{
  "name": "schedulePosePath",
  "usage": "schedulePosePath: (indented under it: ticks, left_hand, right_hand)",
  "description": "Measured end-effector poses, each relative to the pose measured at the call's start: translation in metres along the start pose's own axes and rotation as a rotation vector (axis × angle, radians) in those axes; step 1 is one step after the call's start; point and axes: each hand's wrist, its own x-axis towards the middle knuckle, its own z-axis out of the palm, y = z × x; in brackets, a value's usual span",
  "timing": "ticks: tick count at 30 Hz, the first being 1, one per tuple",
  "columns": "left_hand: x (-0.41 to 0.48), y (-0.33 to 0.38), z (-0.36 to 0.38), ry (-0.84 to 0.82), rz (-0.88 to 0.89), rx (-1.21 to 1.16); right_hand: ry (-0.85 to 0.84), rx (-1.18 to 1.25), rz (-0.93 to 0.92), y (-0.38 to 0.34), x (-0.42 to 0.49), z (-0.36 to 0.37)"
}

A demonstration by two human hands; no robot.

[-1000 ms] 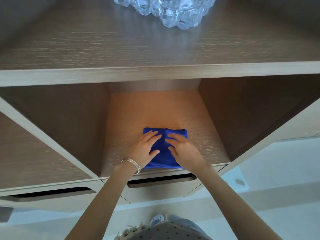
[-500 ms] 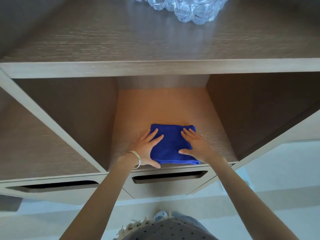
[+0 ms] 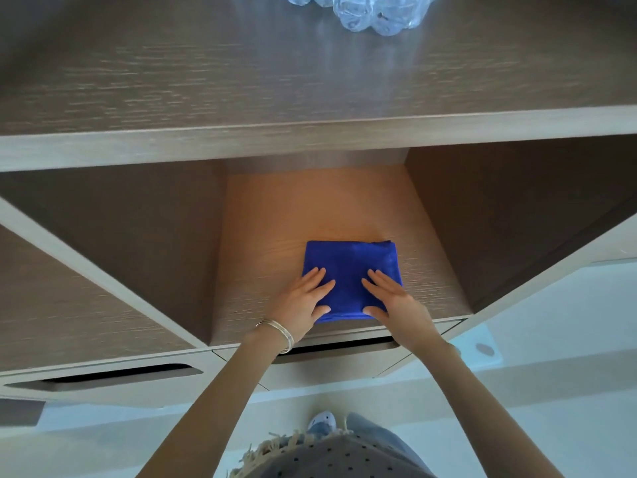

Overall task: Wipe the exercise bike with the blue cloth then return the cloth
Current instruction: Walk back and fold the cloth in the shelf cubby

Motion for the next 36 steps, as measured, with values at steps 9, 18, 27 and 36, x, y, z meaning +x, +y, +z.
schedulePosePath:
  ticks: [9,18,27,36]
  left_hand:
    - [0.07,0.032,0.0,0.021,-0.028,0.122]
    - [0.072,0.043,0.002,0.135,0.067,0.095]
    - [0.125,0.033,0.002,0.117,-0.004,0.178]
    - [0.176,0.035,-0.021,0.028,-0.111,0.254]
  right_hand:
    - [0.11,-0.162,0.156,0.025,0.024,-0.026]
    - [0.076,-0.241,0.183,0.039,0.053,-0.026]
    - [0.047,-0.319,0.201,0.061,0.106,-0.034]
    - [-0.215,-0.31,0.205,0.07,0.155,-0.072]
